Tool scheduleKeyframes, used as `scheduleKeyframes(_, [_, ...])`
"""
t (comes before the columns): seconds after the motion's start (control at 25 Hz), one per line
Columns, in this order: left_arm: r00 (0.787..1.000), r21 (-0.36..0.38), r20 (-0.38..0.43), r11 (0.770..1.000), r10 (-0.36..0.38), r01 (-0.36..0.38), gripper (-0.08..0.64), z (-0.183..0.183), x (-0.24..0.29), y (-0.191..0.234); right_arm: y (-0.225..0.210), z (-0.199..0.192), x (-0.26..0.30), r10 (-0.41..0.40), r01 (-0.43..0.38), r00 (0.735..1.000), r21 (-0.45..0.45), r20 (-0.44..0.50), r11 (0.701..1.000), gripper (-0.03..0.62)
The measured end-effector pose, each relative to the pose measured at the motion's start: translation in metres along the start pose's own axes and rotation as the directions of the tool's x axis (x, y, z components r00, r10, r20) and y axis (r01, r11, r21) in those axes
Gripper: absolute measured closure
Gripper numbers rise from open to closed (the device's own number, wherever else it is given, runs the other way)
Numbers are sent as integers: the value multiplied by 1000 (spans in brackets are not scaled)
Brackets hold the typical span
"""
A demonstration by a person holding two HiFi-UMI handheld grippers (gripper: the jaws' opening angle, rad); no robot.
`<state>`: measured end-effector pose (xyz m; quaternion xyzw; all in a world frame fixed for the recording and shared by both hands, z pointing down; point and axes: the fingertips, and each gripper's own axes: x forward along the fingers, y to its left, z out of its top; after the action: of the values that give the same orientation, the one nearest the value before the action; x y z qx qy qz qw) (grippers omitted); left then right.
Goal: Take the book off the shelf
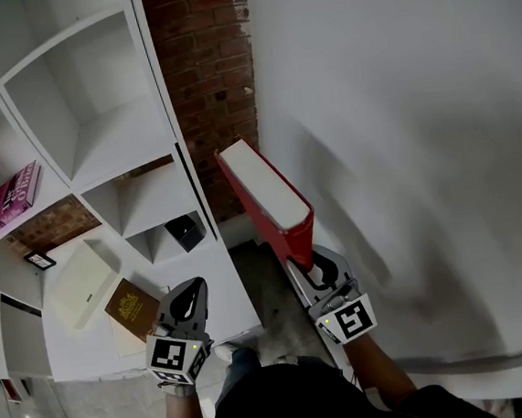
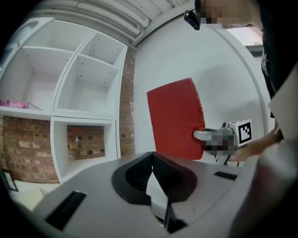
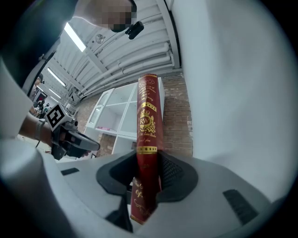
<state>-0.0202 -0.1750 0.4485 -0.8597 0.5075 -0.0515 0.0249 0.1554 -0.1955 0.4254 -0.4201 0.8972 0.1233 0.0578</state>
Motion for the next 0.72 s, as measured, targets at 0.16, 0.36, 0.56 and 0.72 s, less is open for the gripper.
scheduleKeyframes(0.16, [1000,0,3,1000,-15,15,551,0,4,-5,-2,-9,-11,-20,20,1000,5,-18,1000,462])
scheduleKeyframes(0.36, [1000,-4,6,1000,-24,24,551,0,7,-11,-5,-14,-22,-41,42,999,6,-29,999,460])
scheduleKeyframes(0.56, [1000,-10,7,1000,-30,30,551,-2,9,-16,-6,-21,-29,-50,51,998,17,-49,999,462])
scheduleKeyframes(0.72, [999,-9,8,999,-34,34,551,-1,11,-16,-7,-24,-32,-57,58,997,16,-56,998,460])
